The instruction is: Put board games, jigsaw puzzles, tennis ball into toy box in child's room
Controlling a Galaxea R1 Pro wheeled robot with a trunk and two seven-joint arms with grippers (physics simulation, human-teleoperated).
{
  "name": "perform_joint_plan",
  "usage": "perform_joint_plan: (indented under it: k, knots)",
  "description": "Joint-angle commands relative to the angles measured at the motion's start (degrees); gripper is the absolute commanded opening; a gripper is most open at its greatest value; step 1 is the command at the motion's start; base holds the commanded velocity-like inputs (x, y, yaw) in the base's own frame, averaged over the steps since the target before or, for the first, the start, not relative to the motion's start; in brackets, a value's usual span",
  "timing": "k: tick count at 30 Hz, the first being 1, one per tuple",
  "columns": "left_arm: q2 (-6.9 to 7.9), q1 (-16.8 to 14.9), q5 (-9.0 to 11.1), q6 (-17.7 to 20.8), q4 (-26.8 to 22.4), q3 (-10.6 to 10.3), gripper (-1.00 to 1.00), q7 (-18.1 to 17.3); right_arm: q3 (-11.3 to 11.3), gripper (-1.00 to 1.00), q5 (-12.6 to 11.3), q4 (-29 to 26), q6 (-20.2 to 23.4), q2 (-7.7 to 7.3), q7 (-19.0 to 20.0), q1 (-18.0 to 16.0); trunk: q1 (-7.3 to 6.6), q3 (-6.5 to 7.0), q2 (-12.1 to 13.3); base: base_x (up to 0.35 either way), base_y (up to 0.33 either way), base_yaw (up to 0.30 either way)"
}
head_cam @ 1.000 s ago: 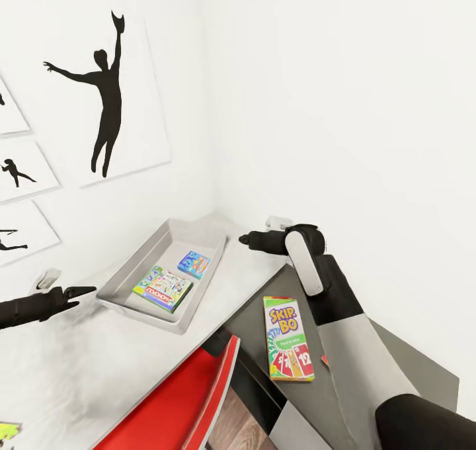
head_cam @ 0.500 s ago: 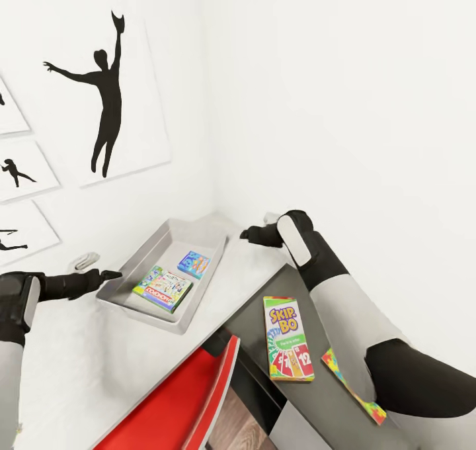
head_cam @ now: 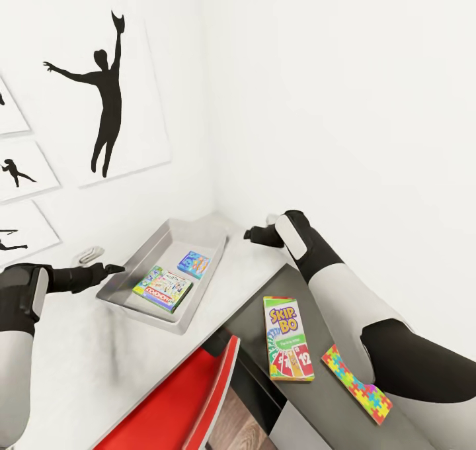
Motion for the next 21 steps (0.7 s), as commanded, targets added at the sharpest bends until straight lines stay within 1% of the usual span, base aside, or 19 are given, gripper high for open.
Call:
perform_joint_plan:
  k: [1, 21]
  knots:
    - [-0.02, -0.1, -0.5, 0.2, 0.0, 0.1, 1.0, -0.5, 0.2, 1.0, -0.6, -0.3, 0.1, 0.0, -0.5, 0.0, 0.04, -0.12, -0.1, 0.0, 0.0, 0.0]
    - [0.31, -0.1, -0.1, 0.2, 0.0, 0.2, 1.0, -0.9, 0.5, 1.0, -0.5, -0.9, 0.1, 0.0, -0.3, 0.0, 0.04, -0.12, -0.1, -0.001, 0.0, 0.0]
